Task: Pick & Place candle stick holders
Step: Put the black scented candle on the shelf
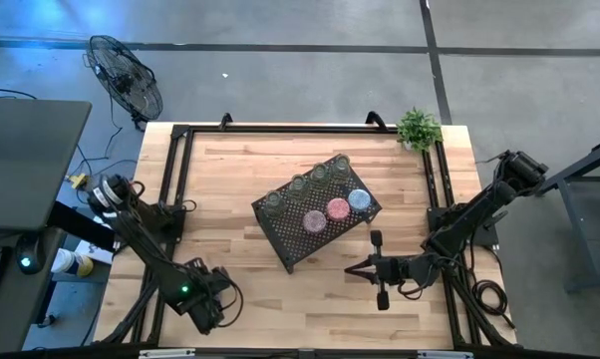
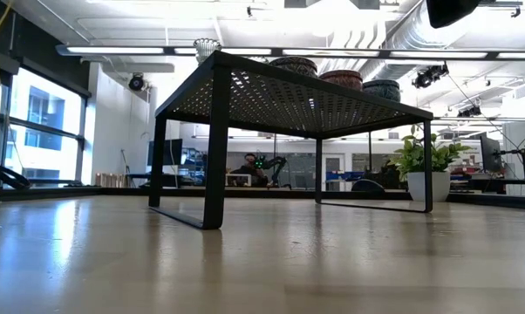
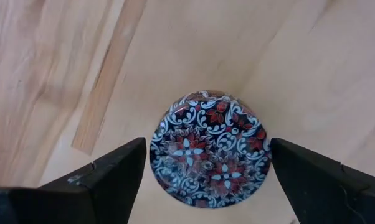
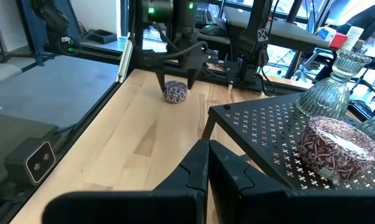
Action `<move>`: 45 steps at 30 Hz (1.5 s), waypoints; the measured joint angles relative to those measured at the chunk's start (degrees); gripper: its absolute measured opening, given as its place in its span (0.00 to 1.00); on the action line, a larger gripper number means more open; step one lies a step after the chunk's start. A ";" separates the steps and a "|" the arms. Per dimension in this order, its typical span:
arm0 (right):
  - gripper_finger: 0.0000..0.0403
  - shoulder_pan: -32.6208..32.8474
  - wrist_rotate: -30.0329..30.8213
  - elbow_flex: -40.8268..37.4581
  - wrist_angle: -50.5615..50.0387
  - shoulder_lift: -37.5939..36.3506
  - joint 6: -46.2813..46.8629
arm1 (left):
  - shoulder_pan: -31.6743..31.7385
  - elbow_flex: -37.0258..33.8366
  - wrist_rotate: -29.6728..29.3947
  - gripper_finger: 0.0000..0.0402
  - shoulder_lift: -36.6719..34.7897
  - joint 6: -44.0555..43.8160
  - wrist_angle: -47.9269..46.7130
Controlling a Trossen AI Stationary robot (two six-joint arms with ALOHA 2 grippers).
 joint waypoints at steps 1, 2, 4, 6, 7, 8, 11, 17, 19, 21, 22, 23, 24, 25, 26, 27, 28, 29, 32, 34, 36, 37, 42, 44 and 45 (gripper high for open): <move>0.00 0.00 -0.03 0.00 0.00 0.00 0.00 | 0.00 0.00 0.19 0.83 0.60 0.45 0.07; 0.00 0.00 -0.03 0.00 0.00 0.00 0.00 | 0.00 0.00 0.25 0.83 1.13 0.82 0.08; 0.00 0.00 -0.05 0.00 0.00 0.00 0.00 | 0.00 0.00 0.28 0.83 1.92 1.56 0.35; 0.00 0.00 -0.05 0.00 0.00 0.00 0.00 | 0.00 -0.02 0.30 0.83 2.23 2.76 1.47; 0.00 0.00 -0.05 0.00 0.00 0.00 0.00 | 0.00 -0.02 0.30 0.83 2.24 3.06 2.02; 0.00 0.00 -0.07 0.00 0.00 0.00 0.00 | 0.00 -0.02 0.29 0.82 2.24 3.46 2.34; 0.00 0.00 0.17 0.00 0.00 0.00 0.00 | -0.02 -0.02 0.09 0.75 2.24 4.13 2.68; 0.00 0.00 0.11 0.00 -0.02 0.00 0.00 | -0.02 0.00 -0.09 0.71 2.22 4.13 2.66; 0.00 0.00 0.11 0.00 0.00 0.00 0.02 | -0.02 0.00 -0.13 0.73 2.22 4.13 2.66; 0.00 0.00 0.11 0.00 -0.02 0.00 0.01 | -0.02 0.00 0.08 0.76 2.22 4.36 2.68; 0.00 0.00 0.11 0.00 -0.02 0.00 0.02 | -0.02 0.00 0.11 0.76 2.22 4.35 2.66; 0.00 0.00 0.11 0.00 -0.02 0.00 0.01 | -0.02 0.00 0.09 0.76 2.22 4.21 2.64; 0.00 0.00 0.11 0.00 -0.02 0.00 0.02 | -0.02 0.00 0.08 0.76 2.22 3.95 2.64; 0.00 0.00 0.11 0.00 -0.02 0.00 0.02 | -0.02 0.00 0.11 0.77 2.22 3.82 2.64; 0.00 0.00 0.11 0.00 -0.02 0.00 0.02 | -0.02 0.00 0.11 0.77 2.22 3.66 2.64; 0.00 0.00 0.11 0.00 -0.02 0.00 0.02 | -0.02 0.00 0.10 0.77 2.22 3.52 2.64; 0.00 0.00 0.08 0.00 0.00 0.00 0.02 | -0.02 0.00 -0.03 0.77 2.22 3.36 2.59; 0.00 0.00 0.06 0.00 -0.02 0.00 0.02 | -0.02 0.00 -0.36 0.77 2.22 2.83 2.49; 0.00 0.00 -0.47 0.00 -0.02 0.00 0.02 | -0.02 0.00 -0.47 0.77 2.22 2.41 2.38; 0.00 0.00 -0.74 0.00 -0.02 0.00 0.14 | -0.02 0.00 -0.48 0.77 2.31 2.36 2.38; 0.00 0.00 -0.79 0.00 -0.02 0.00 0.17 | 0.09 0.04 -0.40 0.77 2.50 2.41 2.38; 0.00 0.00 -0.84 0.00 -0.02 0.00 0.17 | 0.13 0.04 -0.38 0.77 2.52 2.41 2.35; 0.00 0.00 -0.86 0.00 -0.01 0.00 0.20 | 0.13 0.04 -0.55 0.78 2.52 2.67 2.40; 0.00 0.00 -0.86 0.00 -0.02 0.00 0.19 | 0.13 0.04 -0.29 0.78 2.55 3.15 2.53; 0.00 0.00 -0.86 0.00 0.00 0.00 0.20 | 0.15 0.04 0.17 0.78 2.57 3.61 2.65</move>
